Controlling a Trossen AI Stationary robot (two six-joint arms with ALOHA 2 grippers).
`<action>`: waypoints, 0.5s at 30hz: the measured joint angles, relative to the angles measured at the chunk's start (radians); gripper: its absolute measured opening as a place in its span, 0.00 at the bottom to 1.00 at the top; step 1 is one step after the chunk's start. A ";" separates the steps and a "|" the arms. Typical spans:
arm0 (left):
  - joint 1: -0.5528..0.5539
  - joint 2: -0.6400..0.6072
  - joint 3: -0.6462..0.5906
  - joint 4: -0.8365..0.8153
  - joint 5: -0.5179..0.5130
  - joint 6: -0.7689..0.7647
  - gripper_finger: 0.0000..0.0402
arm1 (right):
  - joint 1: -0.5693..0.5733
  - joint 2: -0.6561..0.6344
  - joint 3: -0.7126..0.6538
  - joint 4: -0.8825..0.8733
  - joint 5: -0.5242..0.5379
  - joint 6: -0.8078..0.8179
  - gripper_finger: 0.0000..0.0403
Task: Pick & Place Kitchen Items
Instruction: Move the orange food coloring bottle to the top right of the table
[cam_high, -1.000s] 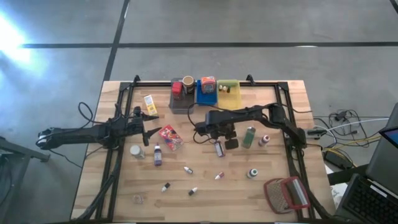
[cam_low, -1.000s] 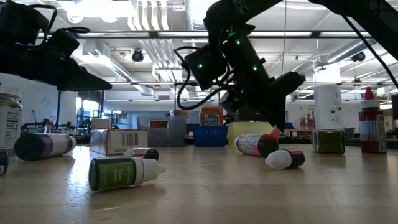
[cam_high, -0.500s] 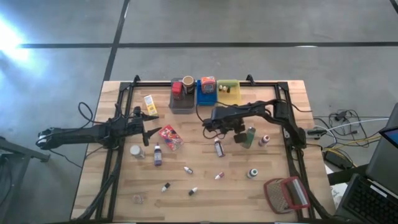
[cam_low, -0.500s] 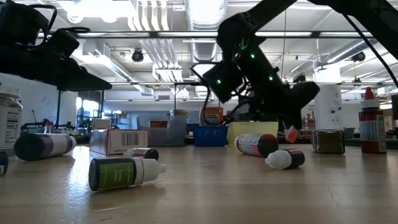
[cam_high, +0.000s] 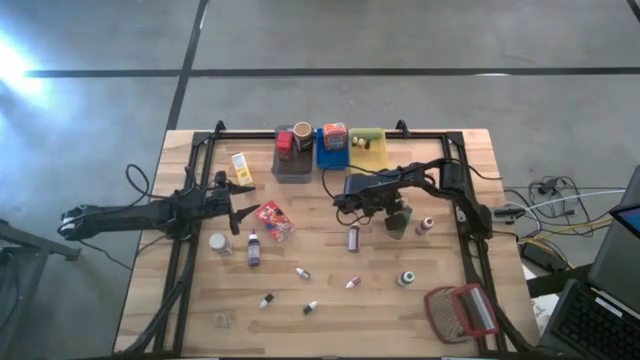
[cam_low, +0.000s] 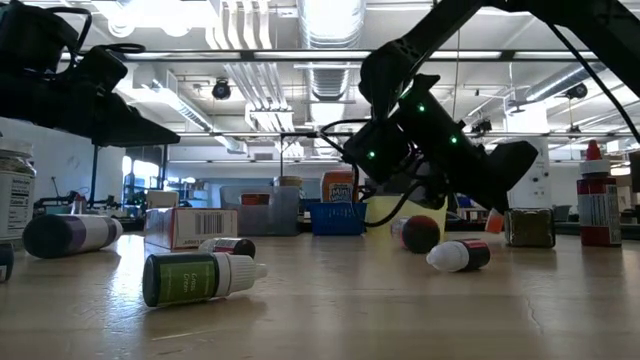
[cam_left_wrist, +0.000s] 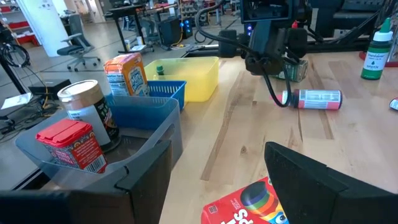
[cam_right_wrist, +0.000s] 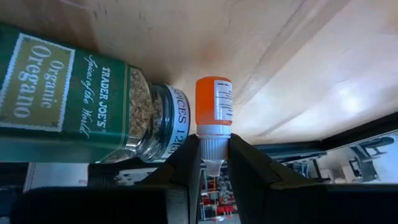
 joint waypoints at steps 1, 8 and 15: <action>0.000 0.000 0.000 0.000 0.000 0.000 0.65 | 0.000 0.000 -0.001 0.000 0.000 -0.001 0.16; 0.000 0.000 0.000 0.000 0.000 0.000 0.65 | 0.000 0.000 -0.001 0.001 0.000 -0.017 0.19; 0.000 0.000 0.000 0.000 0.000 0.000 0.65 | -0.015 0.000 0.006 0.001 0.000 -0.040 0.16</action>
